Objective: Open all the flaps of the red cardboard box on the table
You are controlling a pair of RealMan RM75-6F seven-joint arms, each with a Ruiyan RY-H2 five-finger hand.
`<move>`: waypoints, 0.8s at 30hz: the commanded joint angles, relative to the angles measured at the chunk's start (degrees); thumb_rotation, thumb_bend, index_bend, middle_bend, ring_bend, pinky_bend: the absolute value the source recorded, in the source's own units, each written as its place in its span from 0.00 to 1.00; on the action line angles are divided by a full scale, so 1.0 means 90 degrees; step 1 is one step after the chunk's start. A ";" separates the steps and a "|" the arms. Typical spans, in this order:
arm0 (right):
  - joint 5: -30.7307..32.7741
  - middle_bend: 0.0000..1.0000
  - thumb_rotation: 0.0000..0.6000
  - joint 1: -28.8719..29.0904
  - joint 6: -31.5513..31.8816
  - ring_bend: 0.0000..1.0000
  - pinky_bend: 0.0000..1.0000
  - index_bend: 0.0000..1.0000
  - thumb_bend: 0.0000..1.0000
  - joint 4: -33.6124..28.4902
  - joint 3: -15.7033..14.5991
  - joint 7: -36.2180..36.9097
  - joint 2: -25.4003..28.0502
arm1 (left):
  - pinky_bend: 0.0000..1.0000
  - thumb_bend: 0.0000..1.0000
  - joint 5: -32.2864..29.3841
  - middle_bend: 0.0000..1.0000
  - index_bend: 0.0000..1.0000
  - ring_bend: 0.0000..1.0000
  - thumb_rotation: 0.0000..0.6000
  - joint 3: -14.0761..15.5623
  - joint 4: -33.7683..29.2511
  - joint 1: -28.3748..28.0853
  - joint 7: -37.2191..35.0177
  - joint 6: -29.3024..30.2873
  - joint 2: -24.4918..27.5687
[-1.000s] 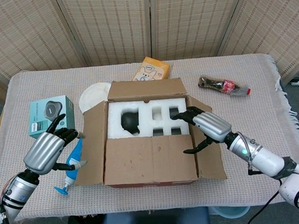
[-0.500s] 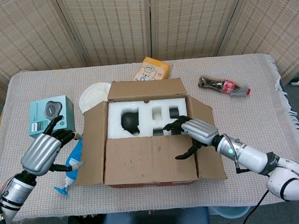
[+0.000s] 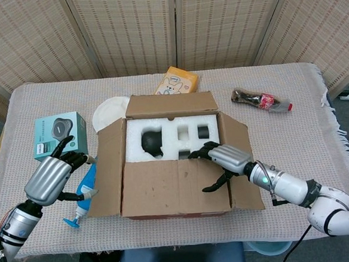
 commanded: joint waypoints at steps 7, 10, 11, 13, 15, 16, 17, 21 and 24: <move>-0.0629 0.25 0.62 -0.0202 0.0507 0.14 0.00 0.15 0.07 -0.0270 -0.0069 0.2238 0.0480 | 0.00 0.21 0.0003 0.42 0.38 0.39 0.58 -0.0009 -0.0029 0.0008 0.0017 0.0004 0.0028; -0.1163 0.25 0.62 -0.0191 0.0819 0.16 0.00 0.15 0.07 -0.0197 -0.0216 0.3605 0.0646 | 0.00 0.22 0.0006 0.42 0.38 0.39 0.57 -0.0015 -0.0052 0.0008 0.0038 0.0004 0.0038; -0.1431 0.25 0.62 -0.0169 0.1003 0.16 0.00 0.15 0.07 -0.0130 -0.0313 0.4237 0.0697 | 0.00 0.22 0.0009 0.42 0.38 0.39 0.58 -0.0020 -0.0065 0.0007 0.0046 0.0010 0.0038; -0.1857 0.25 0.62 -0.0122 0.1367 0.17 0.00 0.15 0.07 0.0045 -0.0489 0.5245 0.0745 | 0.00 0.22 0.0013 0.42 0.38 0.39 0.57 -0.0027 -0.0082 0.0006 0.0057 0.0016 0.0038; -0.2378 0.25 0.62 -0.0043 0.1862 0.18 0.00 0.15 0.07 0.0351 -0.0751 0.6410 0.0769 | 0.00 0.22 0.0016 0.42 0.38 0.39 0.57 -0.0032 -0.0104 0.0006 0.0081 0.0016 0.0048; -0.2649 0.25 0.62 0.0011 0.2159 0.18 0.00 0.15 0.07 0.0566 -0.0910 0.7045 0.0762 | 0.00 0.22 0.0015 0.42 0.38 0.39 0.57 -0.0035 -0.0117 0.0006 0.0095 0.0017 0.0055; -0.2835 0.25 0.62 0.0054 0.2382 0.18 0.00 0.15 0.07 0.0737 -0.1026 0.7486 0.0748 | 0.00 0.22 0.0013 0.42 0.38 0.39 0.57 -0.0038 -0.0127 0.0006 0.0106 0.0018 0.0061; -0.3411 0.25 0.62 0.0197 0.3283 0.19 0.00 0.15 0.07 0.1436 -0.1466 0.8988 0.0607 | 0.00 0.22 -0.0005 0.42 0.38 0.39 0.57 -0.0057 -0.0160 0.0004 0.0144 0.0022 0.0075; -0.3722 0.25 0.62 0.0251 0.3998 0.19 0.00 0.15 0.07 0.1862 -0.1739 0.9858 0.0481 | 0.00 0.21 -0.0028 0.42 0.38 0.39 0.57 -0.0071 -0.0187 0.0000 0.0179 0.0017 0.0086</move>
